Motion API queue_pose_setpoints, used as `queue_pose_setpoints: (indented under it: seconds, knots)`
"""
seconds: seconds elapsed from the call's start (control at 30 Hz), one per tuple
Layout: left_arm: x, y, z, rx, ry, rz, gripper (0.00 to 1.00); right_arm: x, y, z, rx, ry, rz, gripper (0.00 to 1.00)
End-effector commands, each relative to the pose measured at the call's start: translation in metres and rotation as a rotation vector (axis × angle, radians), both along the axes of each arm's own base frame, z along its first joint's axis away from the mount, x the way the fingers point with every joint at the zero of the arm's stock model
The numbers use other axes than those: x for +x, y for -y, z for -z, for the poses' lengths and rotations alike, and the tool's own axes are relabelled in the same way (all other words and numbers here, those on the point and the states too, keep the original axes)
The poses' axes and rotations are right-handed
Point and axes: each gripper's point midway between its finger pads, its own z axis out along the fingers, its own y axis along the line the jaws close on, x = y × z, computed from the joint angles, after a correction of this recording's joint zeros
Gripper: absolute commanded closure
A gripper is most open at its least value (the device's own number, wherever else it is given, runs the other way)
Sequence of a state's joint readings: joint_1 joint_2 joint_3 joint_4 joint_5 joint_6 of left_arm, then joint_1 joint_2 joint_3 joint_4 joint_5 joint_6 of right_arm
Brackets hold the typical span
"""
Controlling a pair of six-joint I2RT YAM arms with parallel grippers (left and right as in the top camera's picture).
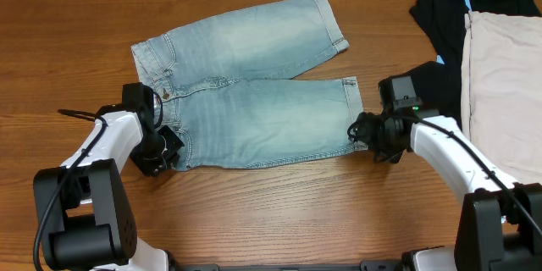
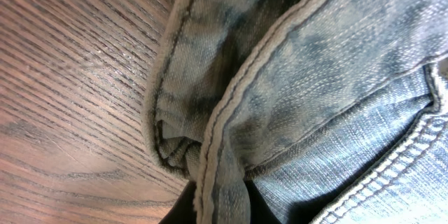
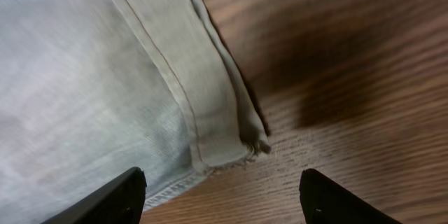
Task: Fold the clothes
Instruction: 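Grasp the shorts' left waist corner and right leg hem with both grippers, then lift the shorts with both grippers and stretch them apart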
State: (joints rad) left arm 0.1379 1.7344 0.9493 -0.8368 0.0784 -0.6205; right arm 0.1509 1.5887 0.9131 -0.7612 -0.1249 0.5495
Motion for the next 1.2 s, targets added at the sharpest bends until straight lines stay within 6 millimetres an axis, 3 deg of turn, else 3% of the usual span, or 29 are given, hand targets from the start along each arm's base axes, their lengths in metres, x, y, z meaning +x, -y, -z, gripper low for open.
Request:
queue_pose_setpoints:
  seconds: [0.0, 0.07, 0.33, 0.47, 0.77, 0.8, 0.93, 0.97, 1.17]
  knots:
    - [-0.008, -0.004, 0.005, 0.022, -0.025, 0.007, 0.92, -0.005, -0.004, 0.004, 0.019, -0.004, -0.002, 0.27]
    - [-0.008, -0.004, 0.005, 0.022, -0.025, 0.007, 0.94, -0.002, -0.004, 0.003, 0.017, 0.006, -0.002, 0.27]
    - [-0.009, -0.004, 0.005, 0.021, -0.028, 0.007, 0.96, -0.002, -0.004, 0.013, 0.017, 0.033, -0.001, 0.45]
    - [-0.009, -0.004, 0.005, 0.022, -0.032, 0.007, 0.96, -0.010, -0.002, 0.022, 0.014, 0.017, -0.002, 0.46]
    - [-0.010, -0.004, 0.005, 0.021, -0.032, 0.007, 0.92, -0.006, -0.003, 0.030, 0.018, 0.058, -0.004, 0.53]
    - [-0.010, -0.004, 0.005, 0.021, -0.033, 0.007, 0.92, -0.006, -0.003, 0.032, 0.018, 0.061, -0.004, 0.56]
    - [-0.010, -0.004, 0.005, 0.021, -0.032, 0.014, 0.96, -0.006, -0.002, 0.032, 0.018, 0.064, -0.004, 0.89]
    - [-0.010, -0.004, 0.005, 0.020, -0.034, 0.013, 0.96, -0.005, -0.002, 0.032, 0.015, 0.068, -0.004, 0.93]
    - [-0.009, -0.005, -0.012, 0.016, -0.064, 0.044, 0.96, 0.009, 0.008, 0.014, -0.003, 0.100, 0.028, 0.96]
